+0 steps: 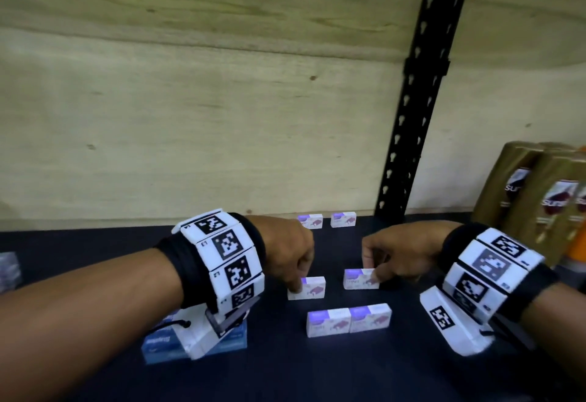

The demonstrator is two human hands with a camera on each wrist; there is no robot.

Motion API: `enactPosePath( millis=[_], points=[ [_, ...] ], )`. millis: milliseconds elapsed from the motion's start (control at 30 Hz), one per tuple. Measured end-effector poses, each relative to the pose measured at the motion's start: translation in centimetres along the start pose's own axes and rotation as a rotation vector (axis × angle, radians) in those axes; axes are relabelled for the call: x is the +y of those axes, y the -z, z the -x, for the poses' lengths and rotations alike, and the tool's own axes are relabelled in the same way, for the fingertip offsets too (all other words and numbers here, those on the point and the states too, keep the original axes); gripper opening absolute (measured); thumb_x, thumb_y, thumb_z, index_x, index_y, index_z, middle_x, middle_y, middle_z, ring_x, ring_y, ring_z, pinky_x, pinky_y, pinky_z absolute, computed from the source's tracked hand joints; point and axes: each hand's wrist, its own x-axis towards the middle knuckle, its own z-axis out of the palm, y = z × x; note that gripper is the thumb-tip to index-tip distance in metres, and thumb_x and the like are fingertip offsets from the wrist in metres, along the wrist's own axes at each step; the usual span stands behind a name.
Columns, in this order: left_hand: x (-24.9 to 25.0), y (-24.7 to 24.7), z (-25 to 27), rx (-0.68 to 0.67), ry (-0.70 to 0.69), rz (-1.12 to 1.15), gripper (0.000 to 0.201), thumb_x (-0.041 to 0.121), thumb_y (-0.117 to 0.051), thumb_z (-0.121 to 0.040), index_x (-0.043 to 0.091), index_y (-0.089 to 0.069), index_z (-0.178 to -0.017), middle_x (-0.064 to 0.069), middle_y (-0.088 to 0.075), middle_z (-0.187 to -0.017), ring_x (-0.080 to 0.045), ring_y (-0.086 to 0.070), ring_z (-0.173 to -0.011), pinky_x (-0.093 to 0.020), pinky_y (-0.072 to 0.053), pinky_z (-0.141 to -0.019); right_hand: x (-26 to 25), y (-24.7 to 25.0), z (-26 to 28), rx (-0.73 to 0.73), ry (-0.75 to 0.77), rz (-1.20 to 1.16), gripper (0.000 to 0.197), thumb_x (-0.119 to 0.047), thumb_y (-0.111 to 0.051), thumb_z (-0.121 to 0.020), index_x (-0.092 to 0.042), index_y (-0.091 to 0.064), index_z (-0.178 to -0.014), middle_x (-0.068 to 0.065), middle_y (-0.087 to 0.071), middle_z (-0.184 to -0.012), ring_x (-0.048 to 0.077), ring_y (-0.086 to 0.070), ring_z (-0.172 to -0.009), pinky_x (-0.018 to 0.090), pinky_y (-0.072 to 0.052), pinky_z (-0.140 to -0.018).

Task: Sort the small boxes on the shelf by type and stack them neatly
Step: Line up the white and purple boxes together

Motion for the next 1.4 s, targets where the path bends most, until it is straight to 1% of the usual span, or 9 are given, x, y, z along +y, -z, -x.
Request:
enactPosePath(
  millis=[233,333,467,600,733,867,1000,1167,1400],
  points=[
    [1.3,-0.6,2.4,-0.022,-0.029,0.021,0.018,0.033,-0.072,-0.086,0.021,-0.07,-0.099,0.014,-0.063,-0.079,-0.005,-0.058,-0.072,-0.027,-0.053,-0.075,-0.3,-1.1,2.9,-0.037,0.015,-0.014,0.012,-0.037,-0.067,-0.092,-0.033,-0.061,-0.101,-0.01,-0.068,-0.105,0.018,-0.068,-0.093,0.033,-0.058,-0.077],
    [1.6,-0.7,3.0,-0.036,-0.029,0.02,0.019,0.033,-0.073,-0.085,0.021,-0.07,-0.099,0.007,-0.07,-0.09,-0.012,-0.065,-0.084,-0.031,-0.057,-0.081,-0.3,-1.3,3.9,-0.039,0.025,-0.006,0.011,-0.036,-0.066,-0.092,-0.033,-0.06,-0.101,-0.01,-0.069,-0.104,0.015,-0.067,-0.089,0.032,-0.056,-0.079],
    [2.0,-1.0,3.6,-0.035,-0.024,0.028,0.019,0.032,-0.073,-0.085,0.02,-0.07,-0.099,0.006,-0.072,-0.093,-0.012,-0.064,-0.081,-0.028,-0.054,-0.075,-0.4,-1.5,4.8,-0.038,0.033,-0.005,0.014,-0.035,-0.064,-0.094,-0.03,-0.06,-0.106,-0.01,-0.07,-0.104,0.001,-0.057,-0.067,0.022,-0.05,-0.069],
    [2.1,-1.0,3.9,-0.048,-0.019,0.038,0.026,0.03,-0.075,-0.083,0.023,-0.067,-0.106,0.007,-0.07,-0.098,-0.013,-0.065,-0.089,-0.03,-0.055,-0.079,-0.4,-1.6,5.1,-0.032,0.034,-0.003,0.026,-0.037,-0.068,-0.09,-0.034,-0.058,-0.113,-0.016,-0.066,-0.112,0.0,-0.059,-0.082,0.018,-0.044,-0.071],
    [2.4,-1.5,4.0,-0.11,-0.014,0.084,0.045,0.037,-0.083,-0.075,0.027,-0.061,-0.113,0.008,-0.07,-0.103,-0.013,-0.065,-0.089,-0.03,-0.055,-0.078,-0.8,-1.9,5.1,-0.033,0.043,-0.041,0.043,-0.036,-0.079,-0.079,-0.041,-0.055,-0.116,-0.019,-0.062,-0.107,-0.004,-0.056,-0.078,0.02,-0.044,-0.076],
    [3.2,-2.1,3.6,-0.084,0.022,0.079,0.045,0.049,-0.078,-0.076,0.027,-0.061,-0.111,0.006,-0.068,-0.102,-0.014,-0.065,-0.089,-0.031,-0.055,-0.077,-1.6,-2.5,4.9,-0.009,0.087,0.041,0.039,-0.04,-0.075,-0.082,-0.04,-0.057,-0.116,-0.017,-0.061,-0.109,0.003,-0.056,-0.088,0.022,-0.043,-0.074],
    [4.0,-2.2,3.1,-0.024,0.012,0.051,0.041,0.048,-0.075,-0.079,0.025,-0.063,-0.111,0.005,-0.065,-0.102,-0.015,-0.062,-0.086,-0.03,-0.049,-0.069,-2.5,-2.9,4.6,0.016,0.112,0.097,0.036,-0.041,-0.07,-0.087,-0.038,-0.055,-0.119,-0.014,-0.061,-0.109,0.007,-0.056,-0.091,0.026,-0.045,-0.077],
    [4.5,-2.2,2.5,0.016,-0.02,0.048,0.037,0.046,-0.074,-0.081,0.024,-0.065,-0.109,0.005,-0.065,-0.097,-0.016,-0.063,-0.087,-0.032,-0.053,-0.074,-3.0,-3.0,4.2,0.025,0.142,0.124,0.035,-0.042,-0.069,-0.087,-0.036,-0.055,-0.118,-0.011,-0.062,-0.109,0.01,-0.059,-0.094,0.032,-0.051,-0.084],
    [3.6,-1.6,2.3,0.001,-0.004,0.097,0.041,0.062,-0.067,-0.08,0.029,-0.066,-0.105,0.012,-0.069,-0.098,-0.011,-0.063,-0.09,-0.032,-0.054,-0.083,-2.7,-1.6,4.2,-0.001,0.163,0.003,0.035,-0.053,-0.066,-0.086,-0.038,-0.058,-0.117,-0.018,-0.067,-0.106,0.001,-0.062,-0.091,0.022,-0.049,-0.084]
  ],
)
